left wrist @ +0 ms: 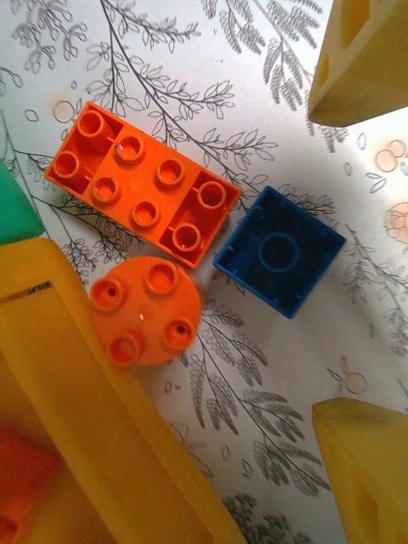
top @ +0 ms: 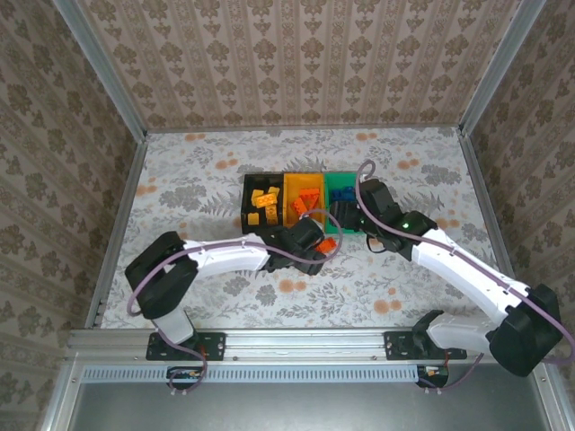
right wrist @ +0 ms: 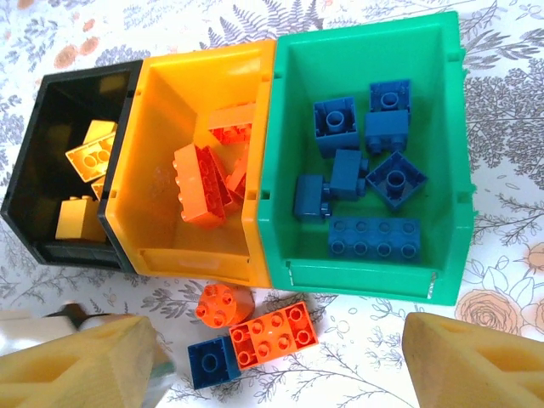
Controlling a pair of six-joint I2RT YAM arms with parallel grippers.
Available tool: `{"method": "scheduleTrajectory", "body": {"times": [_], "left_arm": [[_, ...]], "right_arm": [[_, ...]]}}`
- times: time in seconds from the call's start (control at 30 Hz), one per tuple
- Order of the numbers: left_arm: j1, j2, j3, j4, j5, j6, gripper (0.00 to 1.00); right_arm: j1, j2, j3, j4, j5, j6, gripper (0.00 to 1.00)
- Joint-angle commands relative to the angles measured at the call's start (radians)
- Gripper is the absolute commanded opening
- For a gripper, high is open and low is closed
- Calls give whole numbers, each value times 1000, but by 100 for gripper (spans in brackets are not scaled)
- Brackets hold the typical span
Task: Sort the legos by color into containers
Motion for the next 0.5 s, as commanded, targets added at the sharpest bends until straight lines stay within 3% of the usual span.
{"method": "scheduleTrajectory", "body": {"times": [0.0,0.23,0.47], "left_arm": [[0,45,45,-7,-7,57,84],[-3,107,48,33,-54,115,84],[-2,155,56,80,-62,156,73]], "right_arm": [[-11,-32,-19,0,25,20,78],[-28,-51,-20,3,26,19,79],[-40,-69,-21,-4,28,17,79]]}}
